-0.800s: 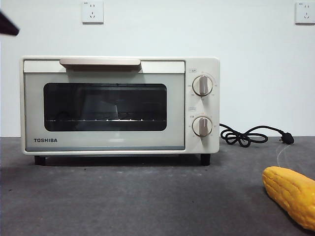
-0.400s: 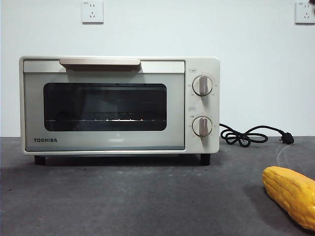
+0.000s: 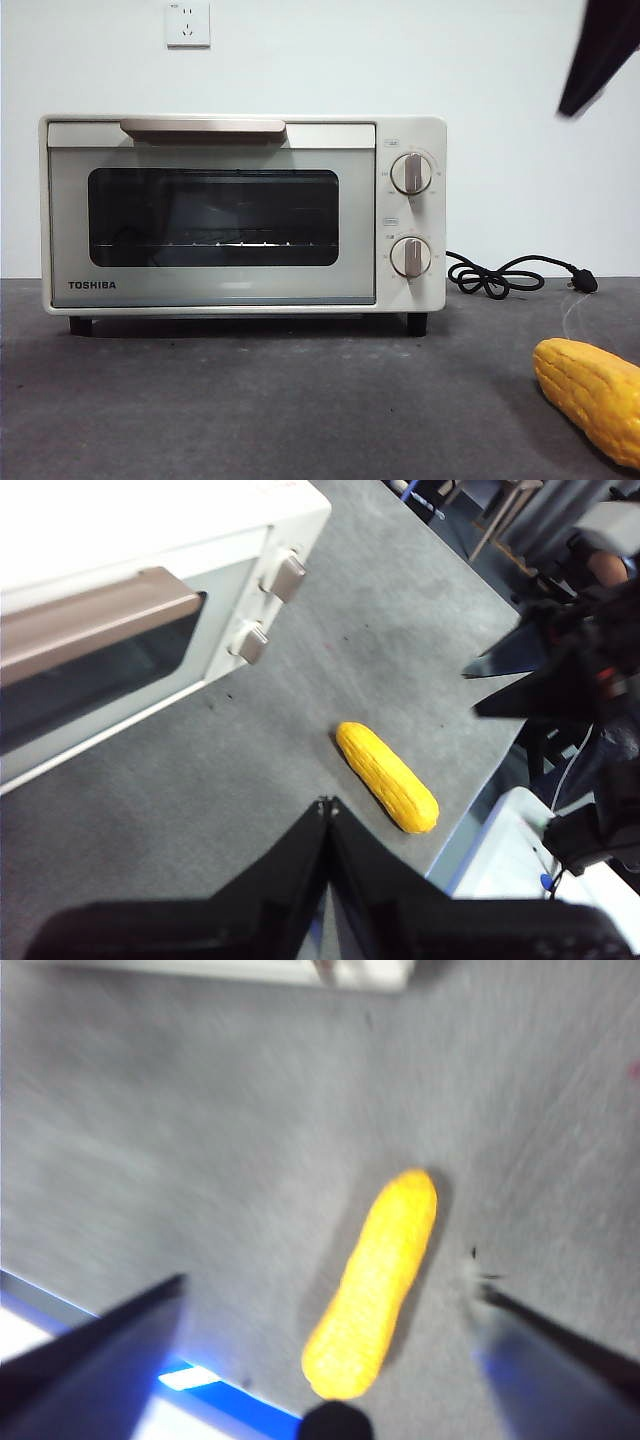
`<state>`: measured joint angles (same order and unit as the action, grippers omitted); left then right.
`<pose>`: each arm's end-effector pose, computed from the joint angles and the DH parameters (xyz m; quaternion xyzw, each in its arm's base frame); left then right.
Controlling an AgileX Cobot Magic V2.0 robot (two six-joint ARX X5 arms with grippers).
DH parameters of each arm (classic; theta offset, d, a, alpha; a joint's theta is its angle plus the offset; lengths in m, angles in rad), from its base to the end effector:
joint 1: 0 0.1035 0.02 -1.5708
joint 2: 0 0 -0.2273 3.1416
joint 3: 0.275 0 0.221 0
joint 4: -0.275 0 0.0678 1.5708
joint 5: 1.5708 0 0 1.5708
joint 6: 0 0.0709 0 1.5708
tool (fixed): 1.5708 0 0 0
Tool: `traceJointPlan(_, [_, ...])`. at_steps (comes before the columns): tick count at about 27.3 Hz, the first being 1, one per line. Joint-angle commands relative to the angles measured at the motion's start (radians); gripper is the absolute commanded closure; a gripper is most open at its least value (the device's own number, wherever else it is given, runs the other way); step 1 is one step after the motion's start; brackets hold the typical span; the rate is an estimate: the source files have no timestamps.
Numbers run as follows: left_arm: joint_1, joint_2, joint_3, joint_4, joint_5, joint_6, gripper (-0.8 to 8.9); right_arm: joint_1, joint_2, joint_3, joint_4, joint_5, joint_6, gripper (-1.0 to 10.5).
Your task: Take the corn from the table,put the corn in the oven
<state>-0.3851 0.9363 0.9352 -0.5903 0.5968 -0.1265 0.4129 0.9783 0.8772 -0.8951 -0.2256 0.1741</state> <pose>0.1732 -0.1132 0.2758 -0.0840 0.3177 -0.4318 0.8400 0.1632 0.0888 0.2154 0.0280 0.4978 0.2333 0.8348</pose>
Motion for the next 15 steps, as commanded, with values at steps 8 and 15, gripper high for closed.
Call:
traceJointPlan(8, [-0.014, 0.003, 0.002, 0.0, -0.047, 0.014, 8.19, 0.145, 0.24, 0.004, 0.009, 0.166, 0.096, 3.8])
traceJointPlan(15, [-0.015, 0.003, 0.002, 0.0, -0.047, 0.014, 8.19, 0.144, 0.425, 0.004, 0.039, 0.146, 0.087, 3.8])
